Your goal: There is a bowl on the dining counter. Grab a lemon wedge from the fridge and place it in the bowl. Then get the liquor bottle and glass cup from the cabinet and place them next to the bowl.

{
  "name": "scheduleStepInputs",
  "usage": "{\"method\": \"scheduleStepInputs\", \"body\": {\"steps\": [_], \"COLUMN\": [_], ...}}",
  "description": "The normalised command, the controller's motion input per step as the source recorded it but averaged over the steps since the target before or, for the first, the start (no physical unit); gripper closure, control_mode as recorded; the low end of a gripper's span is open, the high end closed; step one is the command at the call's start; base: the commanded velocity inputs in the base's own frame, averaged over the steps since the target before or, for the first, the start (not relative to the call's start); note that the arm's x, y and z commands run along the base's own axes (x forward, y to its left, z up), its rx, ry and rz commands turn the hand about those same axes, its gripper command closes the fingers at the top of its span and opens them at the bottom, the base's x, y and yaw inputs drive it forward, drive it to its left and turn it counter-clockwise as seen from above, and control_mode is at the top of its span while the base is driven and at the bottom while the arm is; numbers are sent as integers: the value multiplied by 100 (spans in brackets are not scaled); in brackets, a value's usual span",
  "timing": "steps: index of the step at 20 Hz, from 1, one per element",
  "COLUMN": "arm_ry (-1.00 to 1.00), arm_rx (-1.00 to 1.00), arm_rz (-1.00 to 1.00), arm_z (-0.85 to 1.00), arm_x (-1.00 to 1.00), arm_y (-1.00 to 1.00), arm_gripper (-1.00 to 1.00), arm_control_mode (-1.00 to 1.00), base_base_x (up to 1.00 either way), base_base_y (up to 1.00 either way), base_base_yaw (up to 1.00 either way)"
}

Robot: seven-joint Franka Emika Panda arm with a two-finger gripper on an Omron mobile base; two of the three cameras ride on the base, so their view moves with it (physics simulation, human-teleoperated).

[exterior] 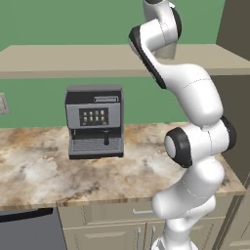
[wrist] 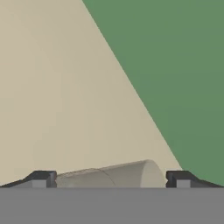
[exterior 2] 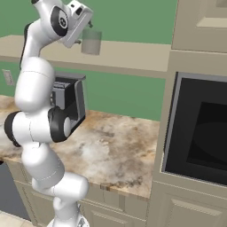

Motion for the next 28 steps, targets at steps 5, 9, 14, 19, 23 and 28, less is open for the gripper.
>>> {"method": "scheduleStepInputs", "body": {"steps": [5,9,14,19,23,28], "arm_ry": [4,4,6,10,10,6], "arm_rx": [0,0,0,0,2,2], "arm_rz": [0,0,0,0,0,0], "arm_z": [-32,-26,-32,-43,-38,-28], "arm_x": [0,0,0,0,0,-3], "arm_y": [0,0,0,0,0,0], "arm_gripper": [-100,-100,-100,-100,-100,-100], "arm_control_mode": [-100,-100,-100,-100,-100,-100], "base_base_x": [0,0,0,0,0,0], "base_base_y": [0,0,0,0,0,0], "base_base_yaw": [0,0,0,0,0,0]}}
